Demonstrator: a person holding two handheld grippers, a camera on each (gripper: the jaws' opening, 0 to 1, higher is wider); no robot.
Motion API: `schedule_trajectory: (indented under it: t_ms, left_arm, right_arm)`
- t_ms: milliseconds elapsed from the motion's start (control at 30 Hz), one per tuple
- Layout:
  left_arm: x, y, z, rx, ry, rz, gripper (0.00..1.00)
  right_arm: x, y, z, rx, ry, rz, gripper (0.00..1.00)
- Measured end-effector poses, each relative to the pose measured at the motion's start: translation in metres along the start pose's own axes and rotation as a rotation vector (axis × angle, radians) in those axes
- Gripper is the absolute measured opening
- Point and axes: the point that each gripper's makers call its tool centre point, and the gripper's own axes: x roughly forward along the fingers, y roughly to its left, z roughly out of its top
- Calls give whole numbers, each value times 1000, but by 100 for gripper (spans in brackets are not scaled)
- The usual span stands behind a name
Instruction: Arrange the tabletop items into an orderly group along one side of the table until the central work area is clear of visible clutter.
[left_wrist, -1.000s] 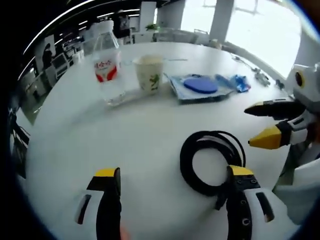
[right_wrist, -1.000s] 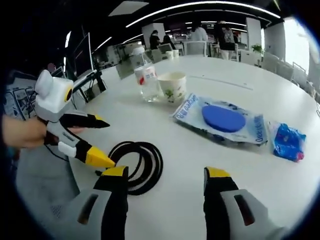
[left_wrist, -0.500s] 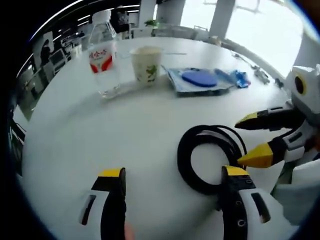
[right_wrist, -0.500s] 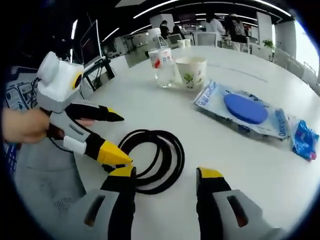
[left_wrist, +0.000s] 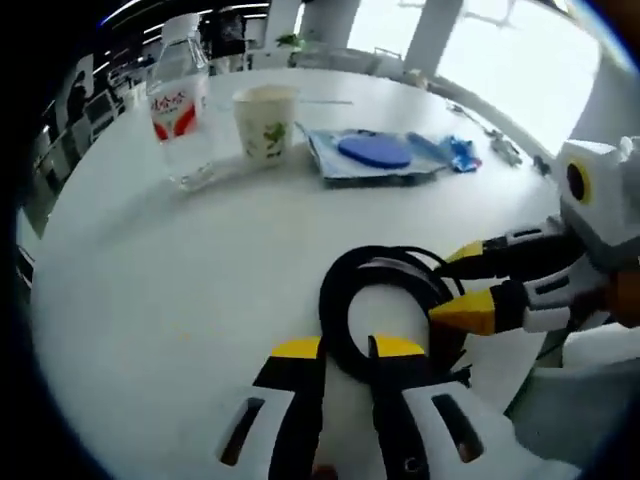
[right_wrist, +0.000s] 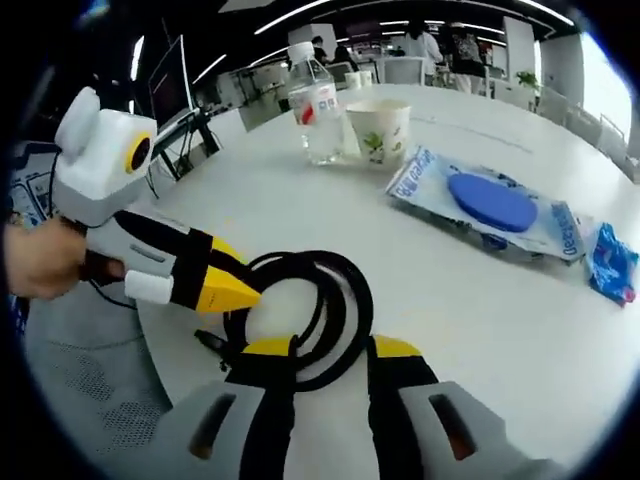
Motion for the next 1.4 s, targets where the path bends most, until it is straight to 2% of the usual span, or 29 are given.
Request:
schedule_trajectory:
  t_ms: [67, 100, 133, 167, 200, 233, 333, 433, 633, 967, 1233, 1400]
  left_arm:
    - [0, 2, 0, -31, 9, 1, 10]
    - [-1, 3, -1, -56, 20, 2, 8]
    - [-2, 4, -1, -74, 27, -5, 7]
    - [-3, 4, -1, -120, 25, -6, 6]
    - [-3, 5, -2, -132, 25, -4, 4]
    - [-4, 3, -2, -159, 26, -15, 3]
    - [-5, 0, -4, -175, 37, -24, 3]
    - [-7, -5, -3, -180, 34, -31, 2]
    - [-9, -15, 5, -172, 23, -46, 1]
    - [-6, -33, 25, -149, 2, -65, 0]
    - [7, -64, 44, -138, -9, -101, 0]
    - [17, -84, 58, -113, -6, -128, 0]
  right_arm:
    - [-1, -3, 0, 25, 0, -1, 20]
    - [-4, -9, -2, 31, 9, -26, 13]
    - [-4, -7, 1, 68, -15, -10, 9]
    - [-7, -10, 3, 77, -24, -13, 6]
    - [-7, -14, 1, 95, -11, -20, 3]
    - [-7, -12, 1, 121, -12, -8, 3]
    - [-9, -14, 1, 126, -14, -2, 1]
    - [-13, -16, 8, 161, -44, -2, 0]
    - [-21, -21, 15, 164, -68, -3, 0]
    - [-39, -38, 14, 180, -96, -28, 0]
    - [-63, -67, 13, 218, -137, -67, 0]
    - [-77, -89, 10, 273, -157, -98, 0]
